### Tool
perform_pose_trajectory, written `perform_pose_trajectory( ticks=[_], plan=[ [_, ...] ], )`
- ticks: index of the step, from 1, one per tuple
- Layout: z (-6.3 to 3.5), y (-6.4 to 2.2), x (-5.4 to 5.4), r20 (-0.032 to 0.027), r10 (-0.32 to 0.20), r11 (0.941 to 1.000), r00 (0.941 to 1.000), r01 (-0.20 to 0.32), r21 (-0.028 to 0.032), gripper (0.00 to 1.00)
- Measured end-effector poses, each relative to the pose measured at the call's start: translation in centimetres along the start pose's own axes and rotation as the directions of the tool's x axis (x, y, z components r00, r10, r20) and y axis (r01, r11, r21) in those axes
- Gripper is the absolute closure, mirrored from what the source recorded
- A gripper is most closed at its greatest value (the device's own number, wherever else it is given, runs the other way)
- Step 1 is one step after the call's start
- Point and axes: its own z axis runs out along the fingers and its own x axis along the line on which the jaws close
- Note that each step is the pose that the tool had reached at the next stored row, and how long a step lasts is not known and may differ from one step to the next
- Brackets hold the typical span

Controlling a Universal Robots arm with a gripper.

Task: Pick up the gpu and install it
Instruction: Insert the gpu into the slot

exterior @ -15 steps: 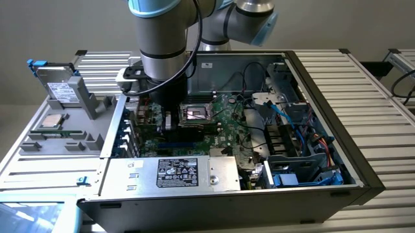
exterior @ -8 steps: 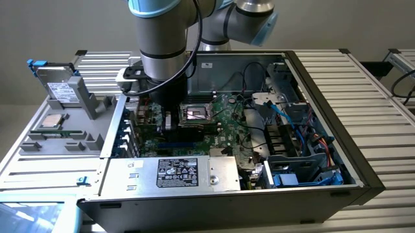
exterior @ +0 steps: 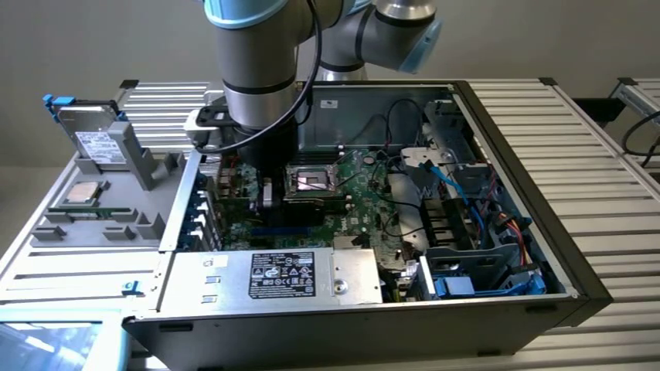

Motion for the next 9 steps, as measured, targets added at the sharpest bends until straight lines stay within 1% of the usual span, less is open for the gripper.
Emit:
perform_pose_trajectory(
  ticks=[7, 9],
  plan=[
    [0.09, 0.0, 0.0, -0.0001, 0.0, 1.0, 1.0, 0.0, 0.0012, 0.71],
    [-0.23, -0.01, 0.03, 0.0009, 0.0, 1.0, 1.0, 0.0, 0.0013, 0.71]
  ],
)
